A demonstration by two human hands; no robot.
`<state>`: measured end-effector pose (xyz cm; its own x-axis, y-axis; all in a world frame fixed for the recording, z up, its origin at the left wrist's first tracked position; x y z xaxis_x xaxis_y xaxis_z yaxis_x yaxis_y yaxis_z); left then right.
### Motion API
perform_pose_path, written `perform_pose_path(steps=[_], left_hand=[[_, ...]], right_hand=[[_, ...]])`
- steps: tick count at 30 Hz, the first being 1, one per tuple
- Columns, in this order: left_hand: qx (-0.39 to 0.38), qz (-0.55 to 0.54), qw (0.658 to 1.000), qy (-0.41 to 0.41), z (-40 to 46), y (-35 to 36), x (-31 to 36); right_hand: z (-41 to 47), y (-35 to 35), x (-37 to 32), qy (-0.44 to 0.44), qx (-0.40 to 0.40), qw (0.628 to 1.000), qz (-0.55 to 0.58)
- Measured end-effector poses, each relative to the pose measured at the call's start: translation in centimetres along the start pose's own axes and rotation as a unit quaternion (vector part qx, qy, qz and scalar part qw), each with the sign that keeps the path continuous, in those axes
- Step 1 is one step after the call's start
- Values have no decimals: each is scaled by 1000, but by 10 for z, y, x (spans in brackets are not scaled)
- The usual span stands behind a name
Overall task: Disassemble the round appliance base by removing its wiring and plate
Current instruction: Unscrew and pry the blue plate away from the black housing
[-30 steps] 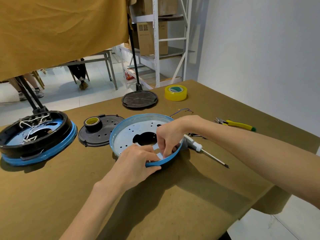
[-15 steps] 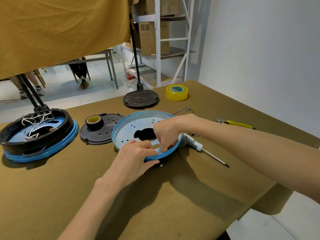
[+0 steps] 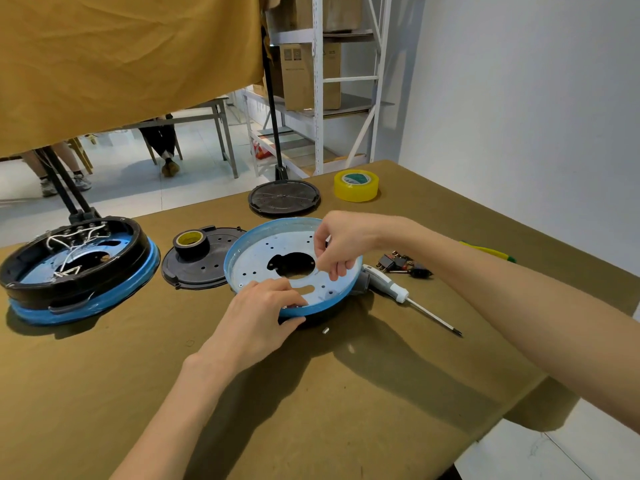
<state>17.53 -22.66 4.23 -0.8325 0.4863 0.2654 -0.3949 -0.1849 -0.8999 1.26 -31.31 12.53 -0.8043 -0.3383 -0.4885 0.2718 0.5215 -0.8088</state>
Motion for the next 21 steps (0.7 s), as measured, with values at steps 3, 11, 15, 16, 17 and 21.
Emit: perform_pose_path(steps=[3,11,15,16,17,21], left_hand=[[-1,-22,1000,18,0,-1,4],[127,-48,990,27,-9,14,18],[206,-23,978,11,-19,27,16],[212,-23,977,7,-21,29,15],[216,-27,976,4,-21,30,14],[221,-45,974,0,-21,31,12]], right_hand=[[-25,3,17,-30,60,994,87],[-67,81,73,-8,167,986,17],[-63,105,78,-24,164,983,-79],[-61,106,75,-27,183,980,-79],[-58,108,72,-30,204,975,-78],[-46,126,59,-5,279,956,-91]])
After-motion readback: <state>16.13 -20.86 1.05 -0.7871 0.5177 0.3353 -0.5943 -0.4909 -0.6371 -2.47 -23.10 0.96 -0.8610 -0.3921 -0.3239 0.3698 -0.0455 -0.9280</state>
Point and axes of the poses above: each hand's wrist, its own z-axis towards the middle knuckle, its own y-axis out of the palm, x = y × z, the point moved 4 cm from there along z, towards the middle knuckle, and after that the axes turned 1 degree about -z, right-handed, at the moved point
